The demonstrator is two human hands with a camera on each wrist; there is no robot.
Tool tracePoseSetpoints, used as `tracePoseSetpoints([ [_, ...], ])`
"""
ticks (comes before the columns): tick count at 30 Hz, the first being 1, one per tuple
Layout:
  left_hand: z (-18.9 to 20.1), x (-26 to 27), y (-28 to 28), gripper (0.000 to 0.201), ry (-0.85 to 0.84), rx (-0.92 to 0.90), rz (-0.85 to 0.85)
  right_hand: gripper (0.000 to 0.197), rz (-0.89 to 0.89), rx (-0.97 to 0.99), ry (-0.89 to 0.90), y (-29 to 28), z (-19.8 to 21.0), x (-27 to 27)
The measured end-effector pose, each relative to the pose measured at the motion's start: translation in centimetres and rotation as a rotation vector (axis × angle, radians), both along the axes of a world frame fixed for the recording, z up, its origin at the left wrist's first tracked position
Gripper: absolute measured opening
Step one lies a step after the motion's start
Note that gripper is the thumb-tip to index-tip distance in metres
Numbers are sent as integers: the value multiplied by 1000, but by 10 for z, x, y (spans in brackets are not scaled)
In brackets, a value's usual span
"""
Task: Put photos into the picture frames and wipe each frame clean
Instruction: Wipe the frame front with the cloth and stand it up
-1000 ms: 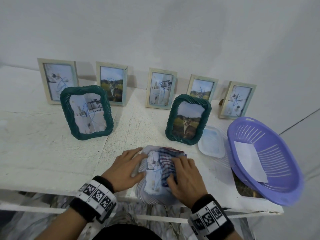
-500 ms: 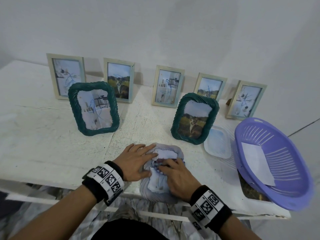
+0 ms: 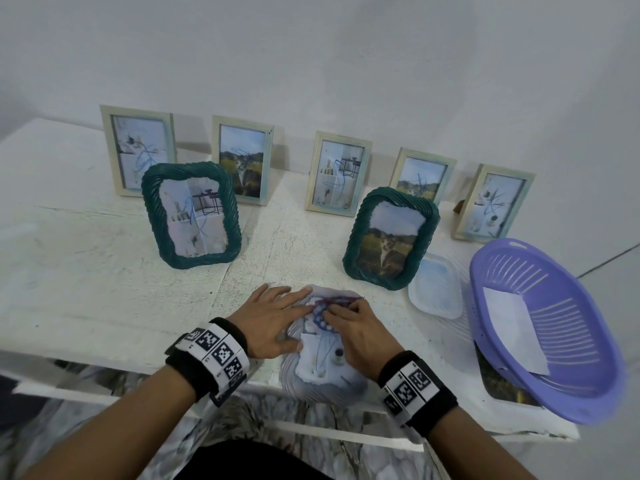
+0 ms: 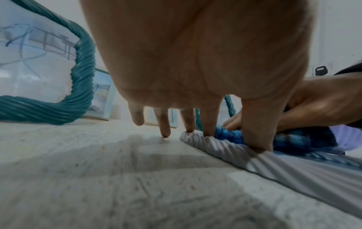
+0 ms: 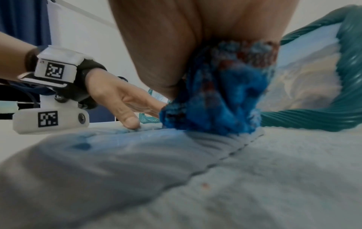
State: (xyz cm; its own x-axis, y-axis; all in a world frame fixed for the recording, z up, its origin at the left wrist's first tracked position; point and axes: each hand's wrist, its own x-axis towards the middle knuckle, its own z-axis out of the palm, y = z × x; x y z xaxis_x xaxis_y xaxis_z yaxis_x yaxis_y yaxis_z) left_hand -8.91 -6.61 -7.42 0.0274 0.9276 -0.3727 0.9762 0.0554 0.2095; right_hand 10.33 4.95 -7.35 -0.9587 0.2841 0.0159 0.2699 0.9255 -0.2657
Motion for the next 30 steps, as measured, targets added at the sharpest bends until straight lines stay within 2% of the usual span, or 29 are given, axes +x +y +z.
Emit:
tracePoseSetpoints([
  [1,1,0,0,77,-1,1,6,64,-34,0,-19,0,0,-2],
  [3,1,-3,0,77,0,4,14,58,-15,18,-10,-6,-2,-2],
  [5,0,-7,0,79,11,-1,6,43,89,-61,-30,-16,-3,4],
  [7,-1,-9,1,88,35,-5,-6,44,188,-150,-19,-18,-3,10],
  [8,-1,-9,2,92,45,-5,-13,44,194,-166,-14,-14,-2,10],
  [10,-1,-7,2,94,48,-5,-15,46,97,-113,-17,-1,-3,6],
  [12,0,-6,2,87,47,0,-1,50,-35,2,-31,7,-3,-1],
  [14,4,-9,3,78,52,5,25,53,-67,58,-28,5,-4,-10],
  [17,8,-18,1,68,43,1,46,49,8,83,43,-14,0,-12],
  [20,5,-27,0,68,39,-29,40,43,165,-50,61,-21,7,-6],
  [23,4,-27,0,74,58,-30,49,36,60,-4,126,-3,10,-10],
  [26,8,-29,2,75,72,-33,81,54,-52,84,198,5,11,-23],
  [30,16,-33,2,68,79,-44,98,60,-80,151,218,-3,11,-34],
])
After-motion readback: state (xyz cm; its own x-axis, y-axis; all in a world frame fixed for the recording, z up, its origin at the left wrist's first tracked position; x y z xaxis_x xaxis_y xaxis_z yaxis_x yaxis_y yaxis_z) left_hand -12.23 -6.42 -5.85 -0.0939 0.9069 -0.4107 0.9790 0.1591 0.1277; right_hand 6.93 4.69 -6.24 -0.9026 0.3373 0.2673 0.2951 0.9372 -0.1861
